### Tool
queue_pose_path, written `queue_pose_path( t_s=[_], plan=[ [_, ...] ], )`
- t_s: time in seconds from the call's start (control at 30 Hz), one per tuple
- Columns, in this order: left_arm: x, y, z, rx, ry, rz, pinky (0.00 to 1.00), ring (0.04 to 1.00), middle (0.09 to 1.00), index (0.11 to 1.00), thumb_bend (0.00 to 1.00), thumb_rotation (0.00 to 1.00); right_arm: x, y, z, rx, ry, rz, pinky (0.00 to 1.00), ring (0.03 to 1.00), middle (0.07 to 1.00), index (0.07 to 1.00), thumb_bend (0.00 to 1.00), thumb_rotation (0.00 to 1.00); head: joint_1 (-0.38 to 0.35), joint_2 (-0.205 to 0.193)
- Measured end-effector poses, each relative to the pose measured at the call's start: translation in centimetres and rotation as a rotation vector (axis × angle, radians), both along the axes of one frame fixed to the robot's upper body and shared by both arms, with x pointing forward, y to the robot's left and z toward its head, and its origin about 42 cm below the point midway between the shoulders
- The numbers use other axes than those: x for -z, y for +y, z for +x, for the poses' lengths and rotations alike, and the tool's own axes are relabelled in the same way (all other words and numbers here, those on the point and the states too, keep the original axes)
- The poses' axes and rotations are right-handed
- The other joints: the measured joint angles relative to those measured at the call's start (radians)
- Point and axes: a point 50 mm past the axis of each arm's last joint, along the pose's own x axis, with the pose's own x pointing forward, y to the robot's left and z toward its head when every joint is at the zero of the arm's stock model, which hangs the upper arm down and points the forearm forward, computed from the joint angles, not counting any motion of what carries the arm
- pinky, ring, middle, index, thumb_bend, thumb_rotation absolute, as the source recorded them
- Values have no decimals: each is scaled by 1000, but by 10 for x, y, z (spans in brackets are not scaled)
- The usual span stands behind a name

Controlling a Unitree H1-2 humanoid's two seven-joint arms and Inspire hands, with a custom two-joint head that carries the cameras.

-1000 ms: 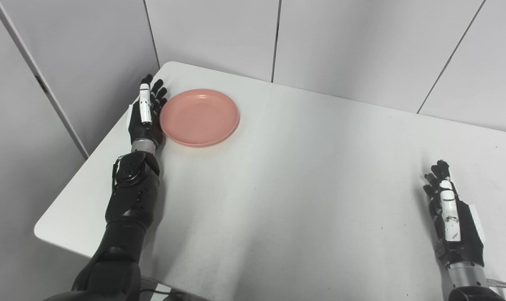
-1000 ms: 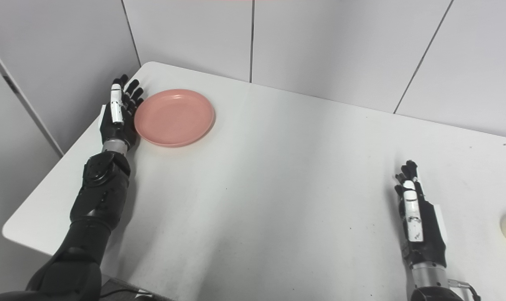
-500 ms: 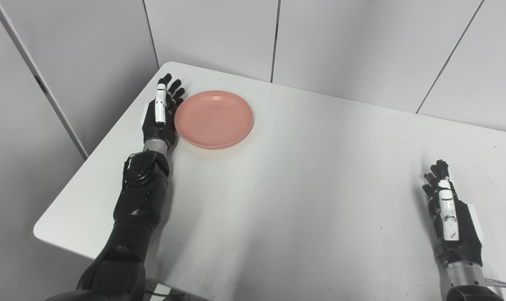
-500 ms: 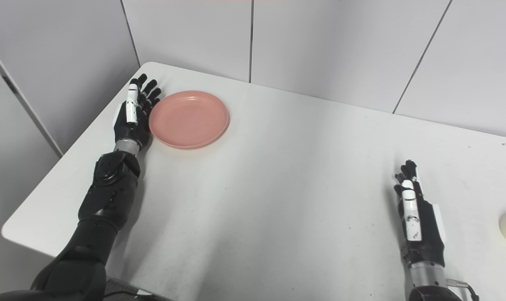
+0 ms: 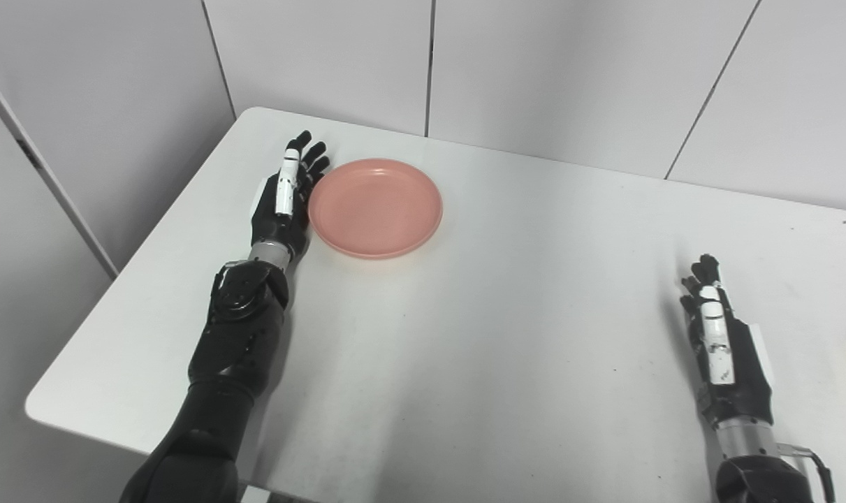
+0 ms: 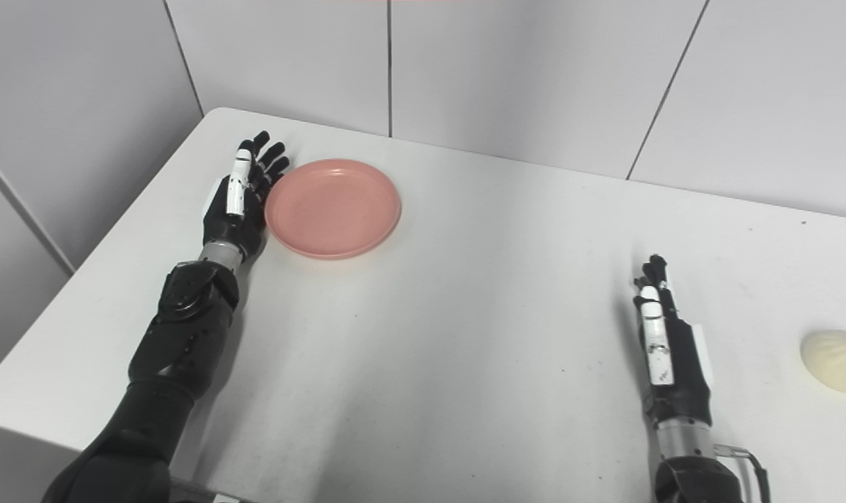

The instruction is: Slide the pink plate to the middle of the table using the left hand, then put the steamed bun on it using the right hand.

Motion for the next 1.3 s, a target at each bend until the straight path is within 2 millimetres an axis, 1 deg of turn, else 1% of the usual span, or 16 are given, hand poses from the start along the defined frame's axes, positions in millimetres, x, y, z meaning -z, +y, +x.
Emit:
queue_pose_path(
  t_s=[0.13, 0.2, 0.23, 0.43, 0.53, 0.7, 0.97, 1.07, 1.23, 1.3],
  plan=[
    [1, -10, 0, 41, -2, 11, 982, 940, 933, 937, 482, 1000, 0, 3, 0, 0, 1, 1, 1000, 1000, 1000, 1000, 180, 1000, -34, 2],
    [1, -20, -2, 68, -7, 1, 987, 942, 937, 941, 484, 1000, 1, 5, 0, 4, 0, 0, 1000, 1000, 1000, 1000, 195, 1000, -35, 2],
    [2, -26, -2, 84, -9, 2, 984, 940, 937, 941, 487, 1000, 1, 6, 0, 6, 0, -2, 1000, 1000, 1000, 1000, 202, 1000, -47, 5],
    [3, -46, -2, 156, -10, 10, 969, 940, 931, 942, 488, 1000, 1, 13, -1, 11, -2, -14, 1000, 1000, 1000, 1000, 223, 1000, -81, 11],
    [4, -54, -2, 182, -7, 33, 960, 938, 931, 937, 483, 1000, 1, 15, -1, 6, -2, -13, 1000, 1000, 1000, 1000, 236, 1000, -92, 14],
    [4, -63, -4, 223, -12, 34, 964, 938, 935, 937, 464, 1000, 1, 22, -2, 9, -1, 2, 1000, 1000, 1000, 1000, 221, 1000, -106, 17],
    [1, -83, -19, 307, 8, -23, 965, 944, 944, 952, 447, 1000, 1, 31, -4, 5, -1, 17, 1000, 1000, 1000, 1000, 198, 1000, -147, 28],
    [-2, -91, -23, 351, 30, -70, 995, 965, 962, 974, 431, 1000, 1, 34, -4, 7, 0, 21, 1000, 1000, 1000, 1000, 188, 1000, -170, 29],
    [-3, -106, -33, 417, 55, -124, 1000, 963, 961, 968, 405, 1000, 1, 38, -3, 15, -1, 12, 1000, 993, 1000, 1000, 211, 1000, -202, 35],
    [-4, -114, -36, 440, 62, -141, 1000, 963, 961, 969, 404, 1000, 1, 40, -3, 17, -1, 15, 1000, 991, 1000, 1000, 210, 1000, -202, 35]
  ],
)
